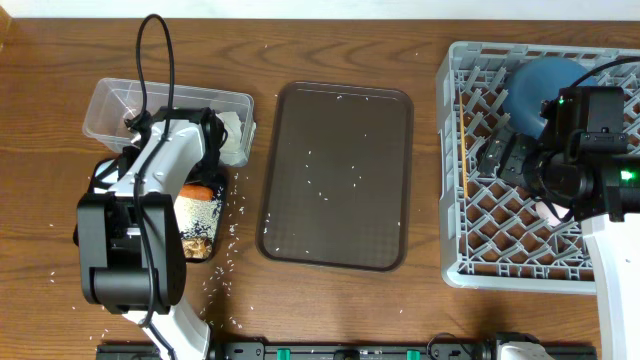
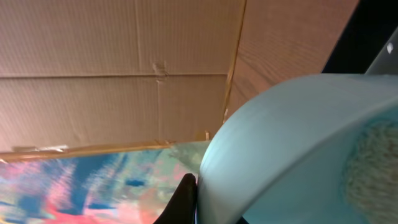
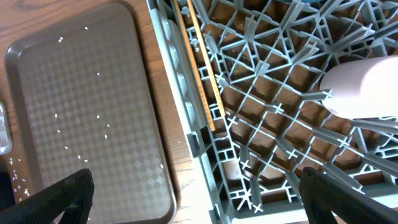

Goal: Sort waste into correct bins and load items into the dishwasher rack
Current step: 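Lift the bowl and tip the rice onto the black tray, then bring the bowl to center and grasp it with the right gripper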

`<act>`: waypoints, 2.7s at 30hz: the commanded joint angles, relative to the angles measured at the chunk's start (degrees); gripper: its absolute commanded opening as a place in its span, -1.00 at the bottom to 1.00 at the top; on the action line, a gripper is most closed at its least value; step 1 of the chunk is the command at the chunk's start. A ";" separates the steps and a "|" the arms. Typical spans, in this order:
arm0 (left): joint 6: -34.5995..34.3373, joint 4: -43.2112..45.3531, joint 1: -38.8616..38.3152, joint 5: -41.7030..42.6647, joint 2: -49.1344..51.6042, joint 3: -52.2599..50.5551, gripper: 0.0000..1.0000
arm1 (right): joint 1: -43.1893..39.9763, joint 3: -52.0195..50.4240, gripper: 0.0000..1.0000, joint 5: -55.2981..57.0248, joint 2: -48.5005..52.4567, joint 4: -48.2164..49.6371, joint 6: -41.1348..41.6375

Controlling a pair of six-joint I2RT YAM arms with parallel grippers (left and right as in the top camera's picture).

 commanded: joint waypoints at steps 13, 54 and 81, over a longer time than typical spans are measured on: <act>6.38 3.76 -2.38 -4.90 0.59 0.37 -0.88 | 1.22 0.22 0.99 -0.22 0.17 0.55 -1.49; 4.79 0.46 -5.46 -0.17 -4.46 0.92 -0.88 | 1.22 0.22 0.99 -0.20 0.17 0.20 -2.08; 8.37 13.18 -31.10 68.52 -31.21 20.33 -0.88 | 16.06 0.22 0.73 -46.49 -2.05 17.81 -13.25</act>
